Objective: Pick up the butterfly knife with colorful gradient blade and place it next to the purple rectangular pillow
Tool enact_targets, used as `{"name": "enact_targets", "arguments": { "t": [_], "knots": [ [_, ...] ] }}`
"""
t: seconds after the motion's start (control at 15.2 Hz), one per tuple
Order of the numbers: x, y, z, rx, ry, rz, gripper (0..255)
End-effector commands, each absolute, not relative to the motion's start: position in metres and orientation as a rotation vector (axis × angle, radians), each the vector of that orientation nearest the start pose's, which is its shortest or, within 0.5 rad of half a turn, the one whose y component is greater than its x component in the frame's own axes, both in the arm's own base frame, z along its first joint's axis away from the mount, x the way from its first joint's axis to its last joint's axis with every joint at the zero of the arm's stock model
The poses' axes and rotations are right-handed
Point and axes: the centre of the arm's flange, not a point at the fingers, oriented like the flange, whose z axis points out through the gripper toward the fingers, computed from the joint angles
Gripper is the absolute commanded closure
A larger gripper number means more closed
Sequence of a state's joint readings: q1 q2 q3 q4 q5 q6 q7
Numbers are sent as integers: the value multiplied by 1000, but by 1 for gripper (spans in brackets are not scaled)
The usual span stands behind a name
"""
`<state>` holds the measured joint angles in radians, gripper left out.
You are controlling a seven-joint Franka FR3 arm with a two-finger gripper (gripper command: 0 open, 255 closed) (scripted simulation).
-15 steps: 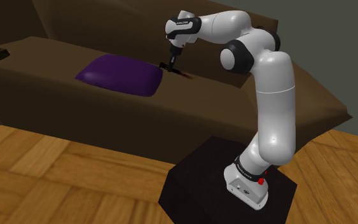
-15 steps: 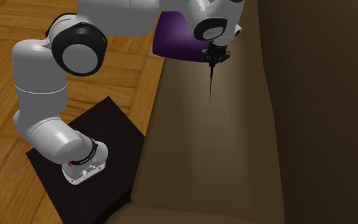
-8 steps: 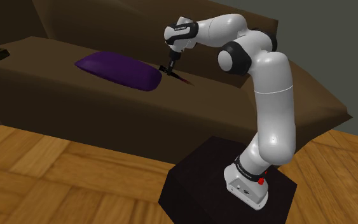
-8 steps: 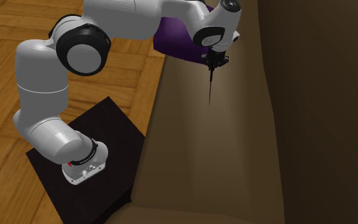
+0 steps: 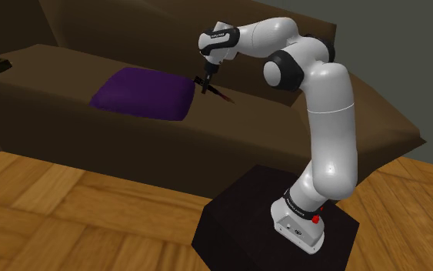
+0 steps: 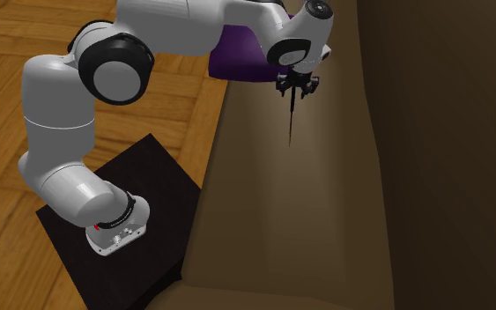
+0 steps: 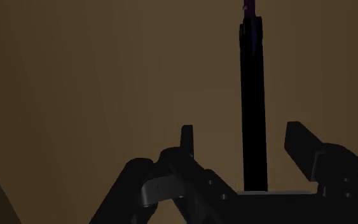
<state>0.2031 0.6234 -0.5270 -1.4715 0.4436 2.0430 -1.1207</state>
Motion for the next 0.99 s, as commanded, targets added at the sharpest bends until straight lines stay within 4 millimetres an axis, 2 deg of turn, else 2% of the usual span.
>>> {"name": "enact_targets", "arguments": {
  "t": [0.0, 0.2, 0.46, 0.92],
  "knots": [
    [697, -137, 352, -2905, -1043, -145, 0],
    [698, -135, 351, -2905, -1043, -145, 0],
    [694, -139, 401, -2905, -1043, -145, 0],
    [694, -139, 401, -2905, -1043, -145, 0]
  ]
}}
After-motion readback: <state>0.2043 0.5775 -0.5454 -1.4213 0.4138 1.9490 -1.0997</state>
